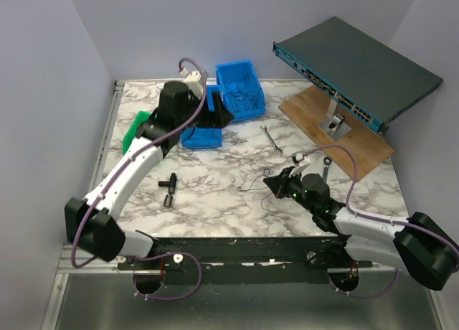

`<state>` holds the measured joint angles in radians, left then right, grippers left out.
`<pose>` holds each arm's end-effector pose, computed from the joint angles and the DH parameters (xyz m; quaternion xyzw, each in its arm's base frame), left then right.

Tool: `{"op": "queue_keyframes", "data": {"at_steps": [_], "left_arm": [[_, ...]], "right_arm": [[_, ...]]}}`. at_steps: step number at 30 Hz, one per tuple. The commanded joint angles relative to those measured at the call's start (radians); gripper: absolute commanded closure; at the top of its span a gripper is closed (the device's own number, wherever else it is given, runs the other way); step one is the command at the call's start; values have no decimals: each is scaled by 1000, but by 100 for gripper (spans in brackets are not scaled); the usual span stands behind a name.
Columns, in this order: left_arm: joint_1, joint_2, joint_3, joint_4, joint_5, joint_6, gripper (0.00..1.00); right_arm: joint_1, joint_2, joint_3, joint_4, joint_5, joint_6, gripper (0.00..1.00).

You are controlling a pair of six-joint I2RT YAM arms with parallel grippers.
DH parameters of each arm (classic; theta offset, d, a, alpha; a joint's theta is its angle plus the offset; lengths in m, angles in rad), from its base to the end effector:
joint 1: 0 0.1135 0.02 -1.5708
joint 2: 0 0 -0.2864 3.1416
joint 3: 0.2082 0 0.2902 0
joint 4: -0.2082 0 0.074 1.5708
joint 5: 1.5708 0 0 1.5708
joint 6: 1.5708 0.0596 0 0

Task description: Untangle the cables

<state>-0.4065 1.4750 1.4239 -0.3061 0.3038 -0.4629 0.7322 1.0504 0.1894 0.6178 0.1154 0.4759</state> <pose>0.3620 -0.1753 0.3982 0.0634 0.8141 -0.3501 0.4589 0.1812 0.1536 0.1536 -0.0652 0.7844 0.3120 0.5320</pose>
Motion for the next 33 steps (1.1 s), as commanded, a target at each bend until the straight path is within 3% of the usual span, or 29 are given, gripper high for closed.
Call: {"op": "queue_keyframes", "data": {"at_steps": [1,7,11,19,27,33], "left_arm": [[-20,-260,-358,110,-48,-26,20],[-23,-600,-648,84,-163,-42,13],[2,-663,-669,-62,-457,-52,1],[151,-398,-538,-88,-592,-1,1],[337,-116,-399,-68,-501,76,1],[394,52,-324,-74,-402,101,7]], "right_arm": [[18,77,73,84,-266,-12,99],[84,201,191,104,-448,9,99],[137,295,304,74,-449,-1,99],[141,313,355,-14,-402,-68,99],[141,280,230,117,-380,-32,99],[141,277,191,151,-363,-33,99]]}}
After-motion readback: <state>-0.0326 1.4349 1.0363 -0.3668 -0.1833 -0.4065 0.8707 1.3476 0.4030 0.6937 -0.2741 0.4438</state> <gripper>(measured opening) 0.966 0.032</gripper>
